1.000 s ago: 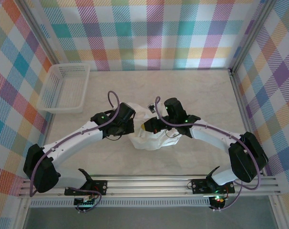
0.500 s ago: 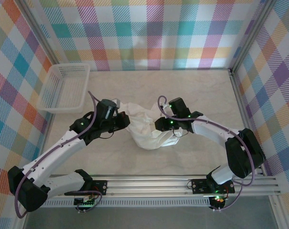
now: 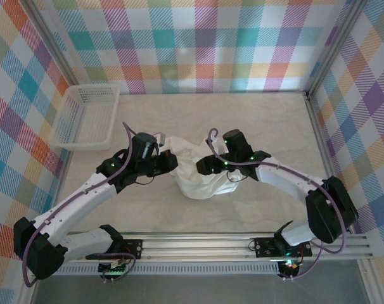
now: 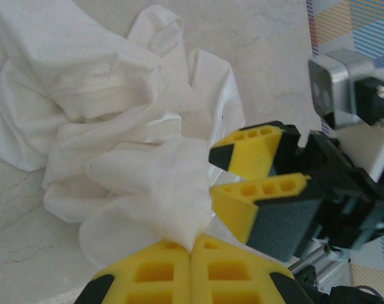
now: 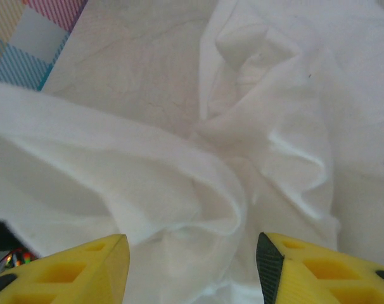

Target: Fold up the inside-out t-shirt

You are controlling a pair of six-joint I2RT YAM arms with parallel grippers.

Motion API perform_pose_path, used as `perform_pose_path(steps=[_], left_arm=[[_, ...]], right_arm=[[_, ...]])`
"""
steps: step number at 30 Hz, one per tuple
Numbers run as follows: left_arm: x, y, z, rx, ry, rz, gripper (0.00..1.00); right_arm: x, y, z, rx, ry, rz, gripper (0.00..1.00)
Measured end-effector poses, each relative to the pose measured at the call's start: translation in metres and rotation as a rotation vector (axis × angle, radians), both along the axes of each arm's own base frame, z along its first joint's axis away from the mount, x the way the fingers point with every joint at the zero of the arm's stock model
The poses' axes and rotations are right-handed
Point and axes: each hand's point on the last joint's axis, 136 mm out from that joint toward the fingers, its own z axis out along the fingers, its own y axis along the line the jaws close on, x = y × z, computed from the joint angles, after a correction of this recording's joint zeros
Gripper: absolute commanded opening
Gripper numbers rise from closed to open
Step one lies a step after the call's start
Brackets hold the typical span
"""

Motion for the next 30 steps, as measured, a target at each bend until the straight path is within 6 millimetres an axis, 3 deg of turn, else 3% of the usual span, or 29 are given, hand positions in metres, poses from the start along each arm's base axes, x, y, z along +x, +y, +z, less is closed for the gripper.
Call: perform_pose_path(steps=[7,9,11,15,17,19,23,30], left_arm=[[0.000,0.001,0.001,0.007,-0.009,-0.004,0.00],[0.000,0.004,0.003,0.014,-0.019,0.000,0.00],[0.000,0.012,0.011,0.023,-0.041,0.016,0.00],[0.005,0.049,0.040,0.022,-0.120,0.101,0.00],[0.007,0.070,0.049,0.027,-0.139,0.146,0.00],[0.004,0.077,0.045,0.042,-0.122,0.143,0.00],[0.001,0.075,0.034,0.065,-0.084,0.100,0.00],[0.006,0.069,0.026,0.070,-0.062,0.071,0.00]], right_arm=[[0.029,0.017,-0.018,-0.017,0.033,-0.031,0.47],[0.034,0.022,-0.021,-0.019,0.047,-0.033,0.36],[0.037,0.023,-0.024,-0.032,0.066,-0.043,0.18],[0.036,0.010,-0.024,-0.058,0.112,-0.069,0.05],[0.036,-0.003,-0.016,-0.051,0.134,-0.082,0.02],[0.037,-0.015,0.000,-0.036,0.142,-0.081,0.02],[0.033,-0.029,0.030,-0.014,0.158,-0.056,0.00],[0.018,-0.038,0.079,0.131,0.201,-0.033,0.00]])
